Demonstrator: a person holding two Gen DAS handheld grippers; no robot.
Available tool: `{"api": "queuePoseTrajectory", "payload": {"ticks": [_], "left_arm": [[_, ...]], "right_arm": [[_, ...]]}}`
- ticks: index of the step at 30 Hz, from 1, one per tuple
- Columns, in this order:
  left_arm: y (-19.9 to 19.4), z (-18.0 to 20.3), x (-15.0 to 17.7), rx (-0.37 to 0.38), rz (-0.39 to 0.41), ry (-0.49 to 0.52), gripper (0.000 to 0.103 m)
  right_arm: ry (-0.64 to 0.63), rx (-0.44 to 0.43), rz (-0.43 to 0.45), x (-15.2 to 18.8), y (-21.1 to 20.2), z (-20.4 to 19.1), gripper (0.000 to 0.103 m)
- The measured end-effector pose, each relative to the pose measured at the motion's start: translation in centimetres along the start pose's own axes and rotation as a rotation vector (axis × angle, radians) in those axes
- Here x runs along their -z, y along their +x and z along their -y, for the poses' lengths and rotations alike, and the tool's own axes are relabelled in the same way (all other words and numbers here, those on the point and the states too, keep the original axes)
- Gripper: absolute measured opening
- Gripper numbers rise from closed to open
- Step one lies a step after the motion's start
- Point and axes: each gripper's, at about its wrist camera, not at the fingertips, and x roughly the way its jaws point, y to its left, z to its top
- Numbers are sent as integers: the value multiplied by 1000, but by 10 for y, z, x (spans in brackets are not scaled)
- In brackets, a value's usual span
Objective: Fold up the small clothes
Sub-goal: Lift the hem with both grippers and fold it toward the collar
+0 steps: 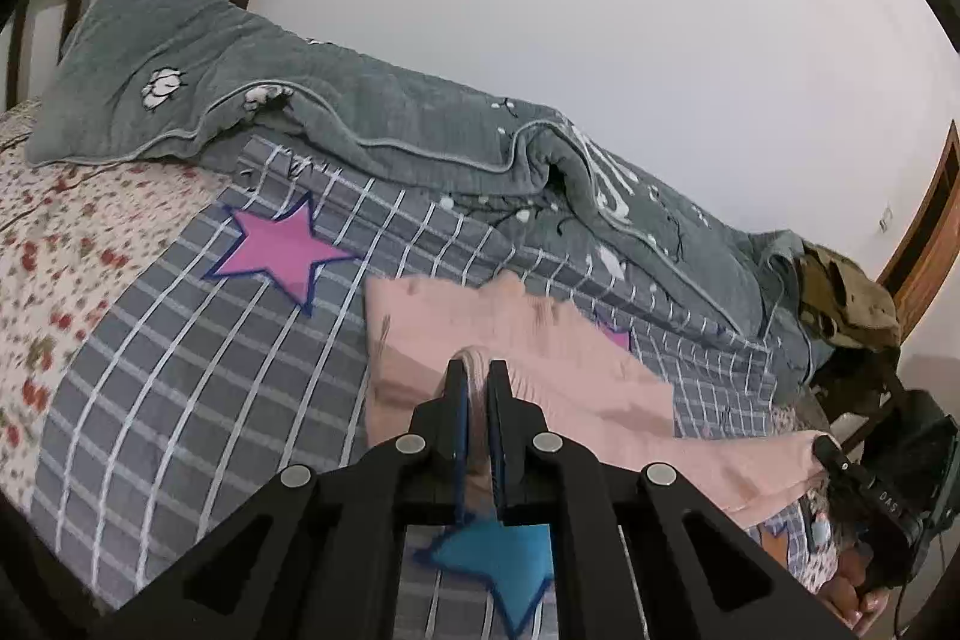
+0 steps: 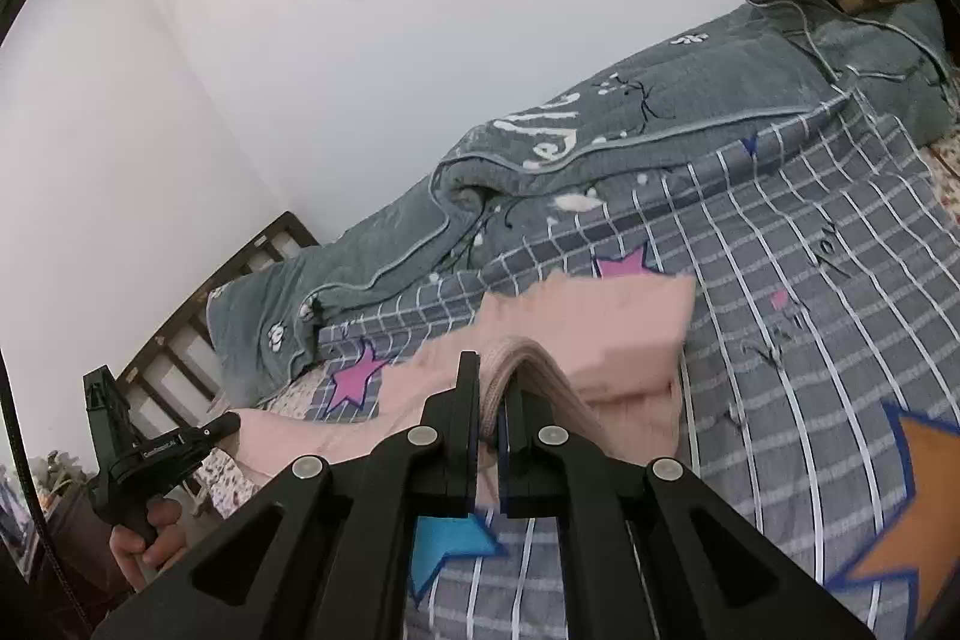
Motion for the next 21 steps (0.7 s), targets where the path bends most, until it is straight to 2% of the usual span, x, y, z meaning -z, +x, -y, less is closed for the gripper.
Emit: {"api": "queuePoseTrajectory", "payload": {"ticks": [7, 10, 16, 21], "left_arm": [[60, -1, -22, -35, 0, 23, 7], [93, -8, -31, -27, -27, -8, 7], [153, -14, -40, -45, -52, -31, 7], [203, -9, -46, -93, -73, -1, 7]], "right_arm": [[25, -17, 14, -27, 54, 22, 5], [62, -49, 26, -32, 78, 39, 5], [116, -24, -8, -40, 133, 70, 5], [141, 14, -38, -44, 175, 90, 5]]}}
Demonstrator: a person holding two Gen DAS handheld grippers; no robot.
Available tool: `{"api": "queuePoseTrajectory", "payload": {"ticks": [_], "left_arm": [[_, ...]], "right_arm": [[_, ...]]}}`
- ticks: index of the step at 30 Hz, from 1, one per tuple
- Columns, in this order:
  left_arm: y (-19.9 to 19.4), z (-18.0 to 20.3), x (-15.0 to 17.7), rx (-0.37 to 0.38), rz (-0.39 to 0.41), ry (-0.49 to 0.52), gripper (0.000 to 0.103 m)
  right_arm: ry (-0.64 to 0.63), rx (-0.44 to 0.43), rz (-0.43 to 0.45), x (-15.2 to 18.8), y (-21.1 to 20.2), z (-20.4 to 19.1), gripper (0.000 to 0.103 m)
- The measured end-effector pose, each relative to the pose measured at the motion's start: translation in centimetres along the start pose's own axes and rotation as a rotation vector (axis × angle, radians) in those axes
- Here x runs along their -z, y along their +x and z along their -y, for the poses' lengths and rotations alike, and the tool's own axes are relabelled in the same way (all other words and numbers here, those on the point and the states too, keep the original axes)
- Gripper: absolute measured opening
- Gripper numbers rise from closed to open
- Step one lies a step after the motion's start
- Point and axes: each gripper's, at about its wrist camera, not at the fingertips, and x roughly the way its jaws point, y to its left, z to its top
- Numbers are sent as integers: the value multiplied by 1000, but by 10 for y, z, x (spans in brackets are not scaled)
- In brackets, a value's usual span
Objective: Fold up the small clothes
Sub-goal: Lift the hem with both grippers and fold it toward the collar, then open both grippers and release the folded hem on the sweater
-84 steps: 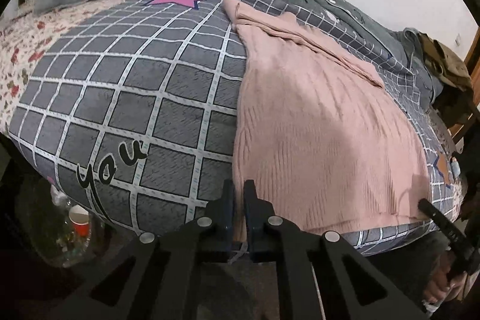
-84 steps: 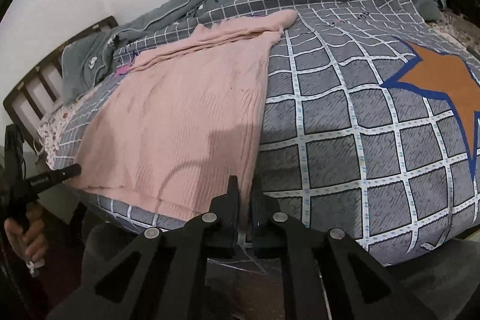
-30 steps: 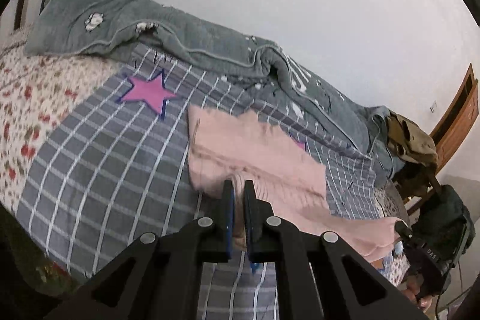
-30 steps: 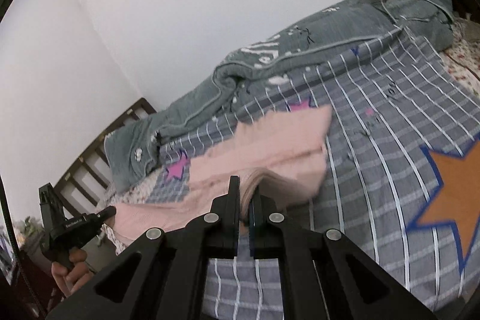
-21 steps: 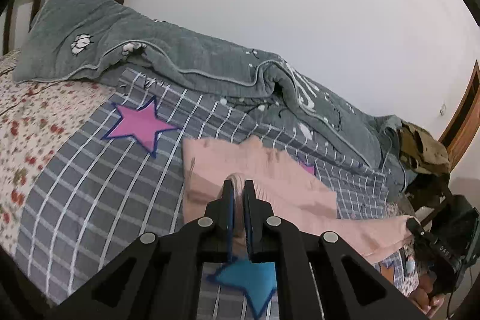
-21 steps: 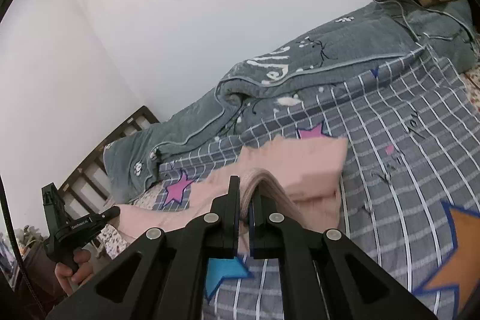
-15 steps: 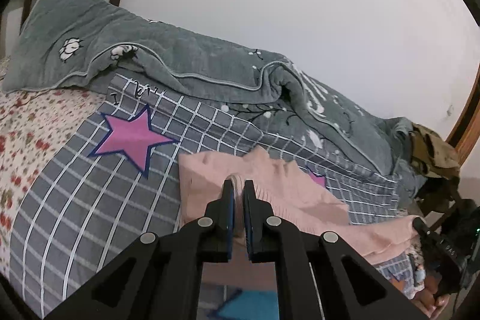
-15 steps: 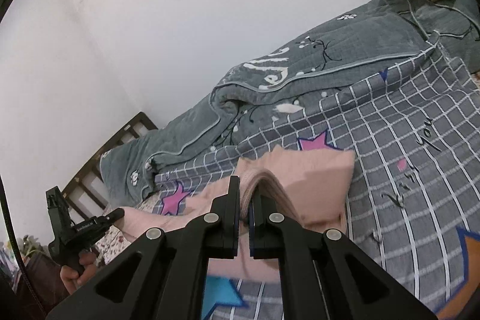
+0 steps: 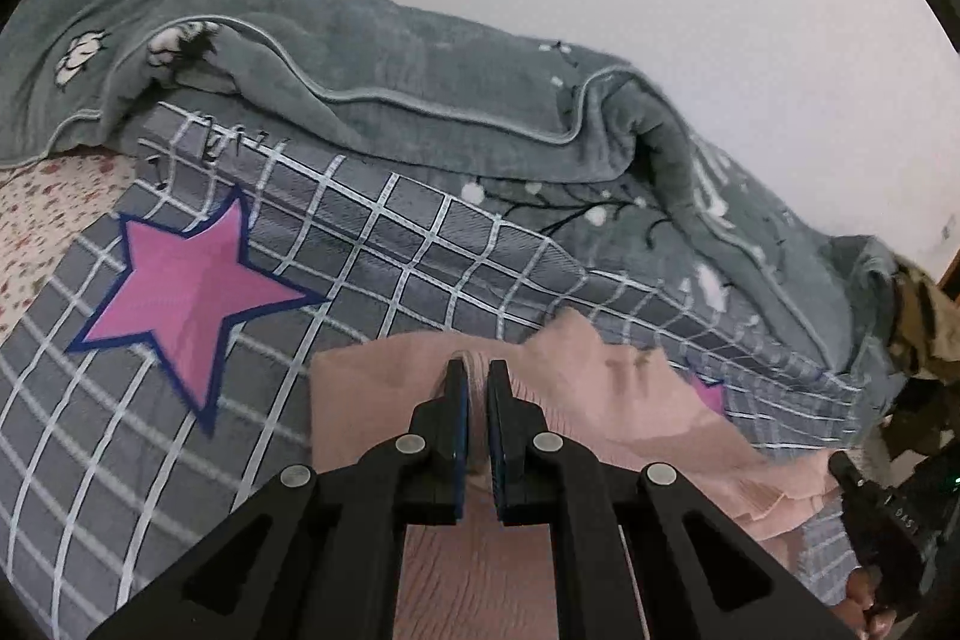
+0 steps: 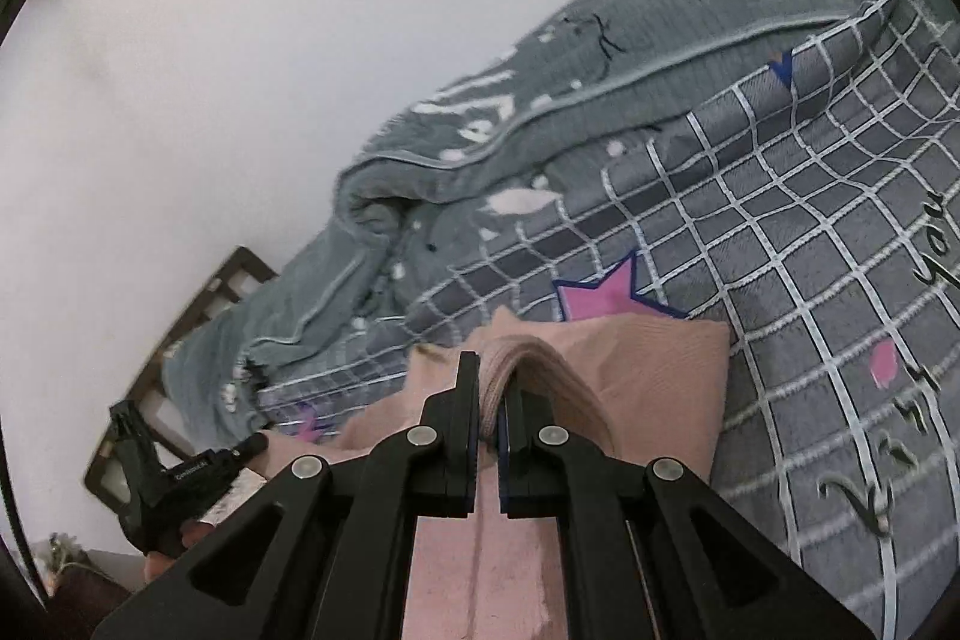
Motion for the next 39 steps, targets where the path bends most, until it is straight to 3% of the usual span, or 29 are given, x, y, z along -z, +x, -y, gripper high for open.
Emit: {"api": "queuePoseTrajectory", "payload": {"ticks": [5, 8, 10, 12, 15, 19, 23, 27, 31, 34, 39], "left_arm": [[33, 6, -6, -29, 7, 34, 9], [42, 9, -9, -79, 40, 80, 32], [44, 7, -9, -72, 62, 90, 53], [47, 5, -6, -52, 80, 109, 64], [54, 1, 3, -58, 78, 129, 64], [69, 6, 9, -110, 14, 170, 64], [68, 16, 18, -155, 22, 235, 64], [62, 28, 27, -207, 55, 308, 64], [63, 44, 37, -276, 73, 412, 64], [58, 55, 44, -288, 110, 476, 65], [58, 59, 46, -307, 121, 501, 67]], "right_arm": [[-23, 63, -32, -7, 41, 10, 10], [-57, 119, -14, -8, 53, 13, 15], [-97, 165, 17, -8, 56, 16, 15], [-120, 204, 26, -6, 58, 20, 16], [-108, 233, -1, -4, 64, 31, 17], [-127, 301, -68, 3, 74, 37, 18], [-234, 378, -113, 11, 81, 24, 35], [-337, 430, -115, 20, 80, 9, 41], [-376, 444, -107, 24, 80, 3, 42], [-387, 447, -119, 25, 82, 1, 42], [-392, 431, -109, 25, 81, -1, 45]]}}
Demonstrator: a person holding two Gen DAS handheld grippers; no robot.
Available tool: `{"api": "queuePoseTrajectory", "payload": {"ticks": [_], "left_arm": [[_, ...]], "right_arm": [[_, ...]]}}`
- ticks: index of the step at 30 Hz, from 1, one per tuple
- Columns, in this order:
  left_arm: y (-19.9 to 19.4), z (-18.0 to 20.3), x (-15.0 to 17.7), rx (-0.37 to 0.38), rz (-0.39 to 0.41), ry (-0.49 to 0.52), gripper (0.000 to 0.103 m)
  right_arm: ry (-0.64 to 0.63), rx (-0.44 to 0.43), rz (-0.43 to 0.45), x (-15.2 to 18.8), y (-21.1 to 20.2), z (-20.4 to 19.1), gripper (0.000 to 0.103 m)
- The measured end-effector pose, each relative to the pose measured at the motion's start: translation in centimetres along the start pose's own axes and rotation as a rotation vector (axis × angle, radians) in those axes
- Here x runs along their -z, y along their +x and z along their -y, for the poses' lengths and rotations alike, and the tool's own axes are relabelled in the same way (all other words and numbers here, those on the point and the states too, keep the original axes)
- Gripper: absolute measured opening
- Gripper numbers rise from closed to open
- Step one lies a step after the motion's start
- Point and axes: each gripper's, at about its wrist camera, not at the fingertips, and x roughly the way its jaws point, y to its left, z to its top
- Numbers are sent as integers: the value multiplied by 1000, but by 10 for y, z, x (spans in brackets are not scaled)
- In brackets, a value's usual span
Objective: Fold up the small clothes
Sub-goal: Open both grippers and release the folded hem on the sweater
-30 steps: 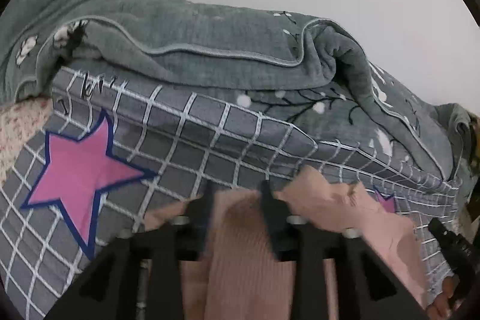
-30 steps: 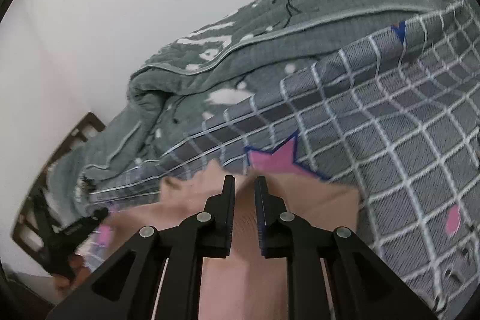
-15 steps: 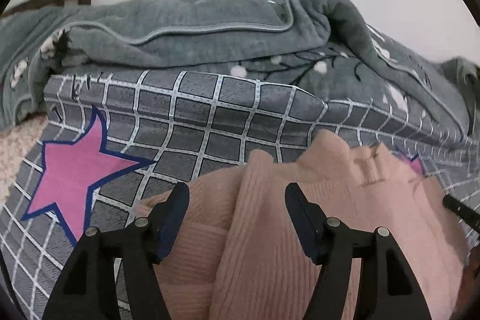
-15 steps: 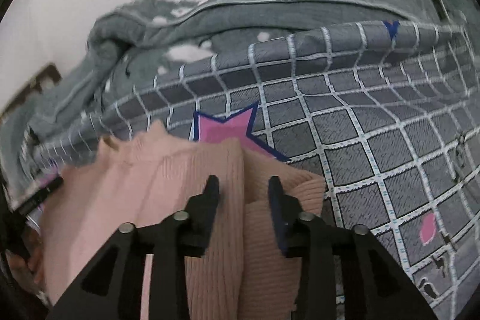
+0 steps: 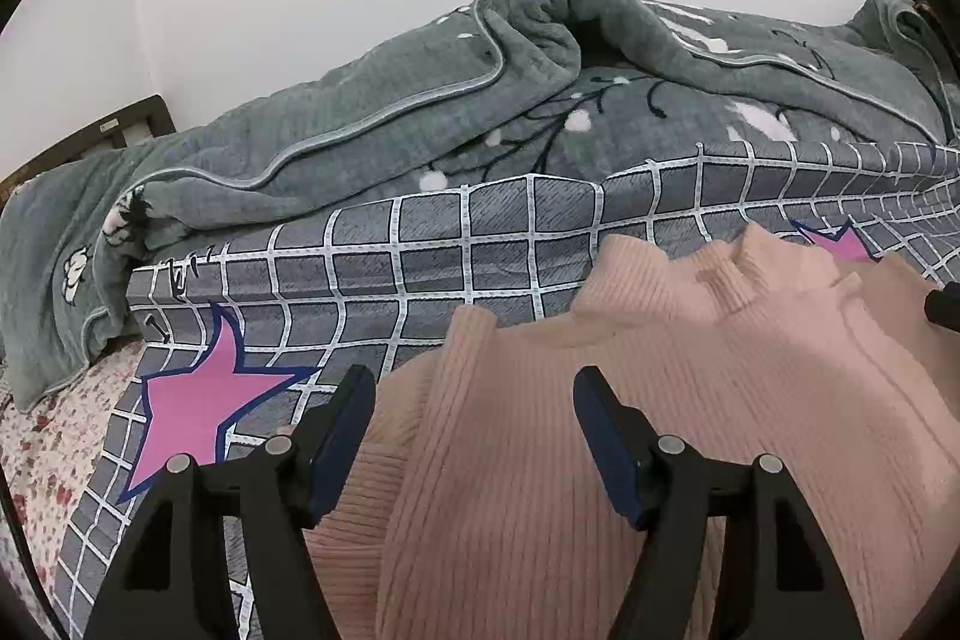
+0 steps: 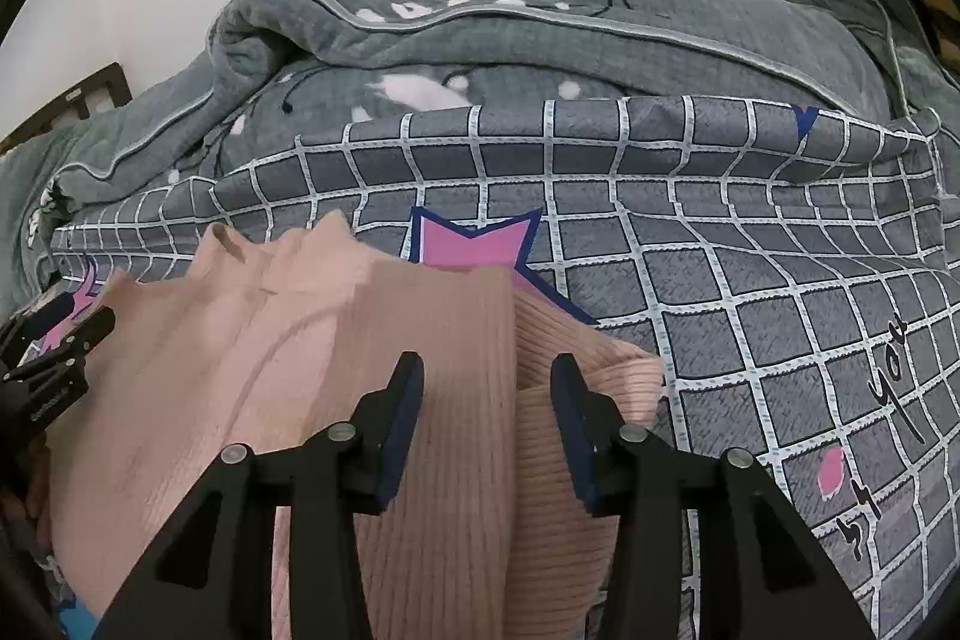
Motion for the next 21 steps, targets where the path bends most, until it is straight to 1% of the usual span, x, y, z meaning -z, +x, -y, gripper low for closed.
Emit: {"api": "queuePoseTrajectory", "payload": {"ticks": [6, 19, 21], "left_arm": [[3, -3, 1, 10, -15, -25, 67], [3, -3, 0, 14, -13, -23, 67], [2, -2, 1, 13, -10, -20, 67]], "right_arm": [[-12, -1, 4, 1, -2, -3, 46], [-11, -5, 3, 2, -1, -4, 47], [-13, -6, 3, 1, -1, -4, 49]]}}
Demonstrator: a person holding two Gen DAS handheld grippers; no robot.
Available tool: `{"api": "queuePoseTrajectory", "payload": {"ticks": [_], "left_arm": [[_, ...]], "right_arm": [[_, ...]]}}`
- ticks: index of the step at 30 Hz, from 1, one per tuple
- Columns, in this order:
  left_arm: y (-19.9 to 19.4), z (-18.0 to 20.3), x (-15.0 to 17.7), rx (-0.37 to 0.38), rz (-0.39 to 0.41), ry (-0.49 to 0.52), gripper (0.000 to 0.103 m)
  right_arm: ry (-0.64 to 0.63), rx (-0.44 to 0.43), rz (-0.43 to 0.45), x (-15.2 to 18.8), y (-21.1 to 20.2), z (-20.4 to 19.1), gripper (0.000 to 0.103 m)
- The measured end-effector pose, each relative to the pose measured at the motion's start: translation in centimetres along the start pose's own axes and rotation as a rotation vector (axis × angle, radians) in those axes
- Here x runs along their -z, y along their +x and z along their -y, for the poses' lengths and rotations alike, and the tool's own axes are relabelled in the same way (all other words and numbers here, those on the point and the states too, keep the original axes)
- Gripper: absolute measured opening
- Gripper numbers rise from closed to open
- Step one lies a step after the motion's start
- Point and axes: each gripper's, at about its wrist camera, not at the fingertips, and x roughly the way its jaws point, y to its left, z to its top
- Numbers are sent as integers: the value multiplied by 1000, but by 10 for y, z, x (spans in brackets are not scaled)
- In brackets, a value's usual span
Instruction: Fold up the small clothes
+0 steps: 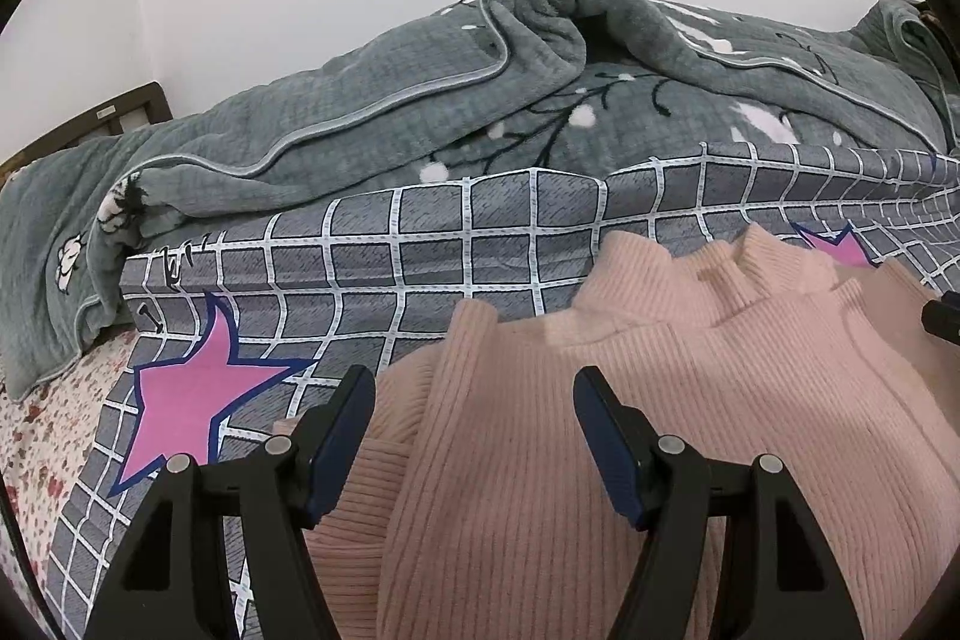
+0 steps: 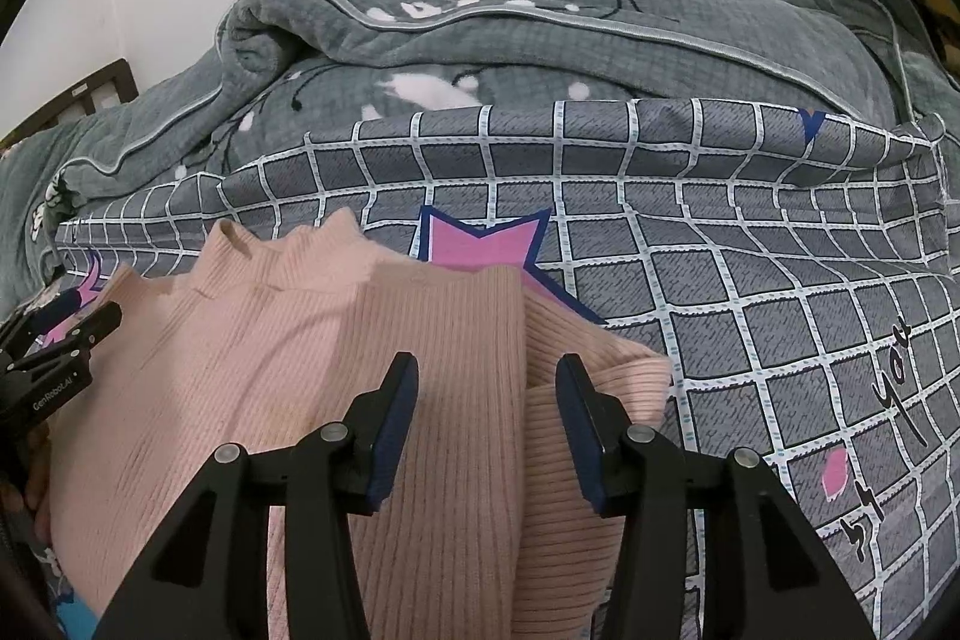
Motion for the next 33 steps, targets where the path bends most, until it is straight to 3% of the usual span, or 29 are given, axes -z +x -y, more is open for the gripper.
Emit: {"api": "queuePoseTrajectory", "payload": {"ticks": [33], "left_arm": [[-1, 1, 0, 0, 2, 5, 67]], "right_arm": [[5, -6, -1, 1, 0, 1, 51]]}}
